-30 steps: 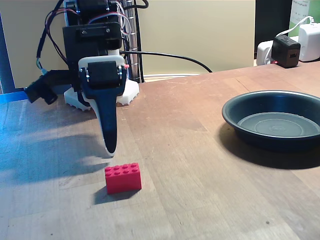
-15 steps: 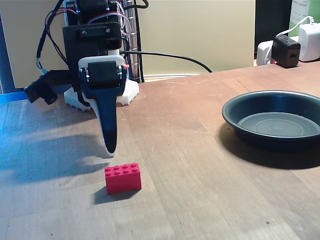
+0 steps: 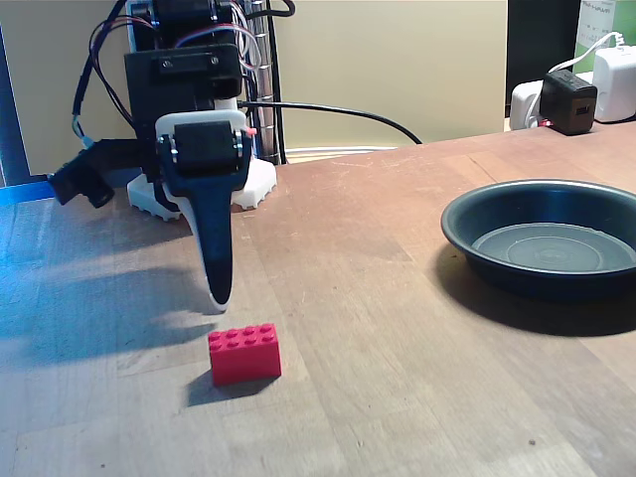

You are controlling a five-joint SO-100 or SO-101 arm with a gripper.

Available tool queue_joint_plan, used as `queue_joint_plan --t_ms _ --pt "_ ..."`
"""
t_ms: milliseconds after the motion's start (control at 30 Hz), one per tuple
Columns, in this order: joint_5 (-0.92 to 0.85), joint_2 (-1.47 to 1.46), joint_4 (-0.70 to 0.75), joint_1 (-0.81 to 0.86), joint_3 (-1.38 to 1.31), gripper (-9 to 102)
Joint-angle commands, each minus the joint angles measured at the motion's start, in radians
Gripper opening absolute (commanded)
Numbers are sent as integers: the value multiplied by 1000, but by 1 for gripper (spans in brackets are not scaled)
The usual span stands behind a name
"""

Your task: Grasp a lego block and put it in the bin.

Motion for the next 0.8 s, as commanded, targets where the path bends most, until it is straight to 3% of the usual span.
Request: queue_joint_plan --t_ms 0,467,567,767 --pt "6 -8 0 3 52 0" --pt "-6 -25 14 -9 -103 1" --pt "-6 -26 147 -9 -219 1" --pt "-6 -28 629 -11 -592 1"
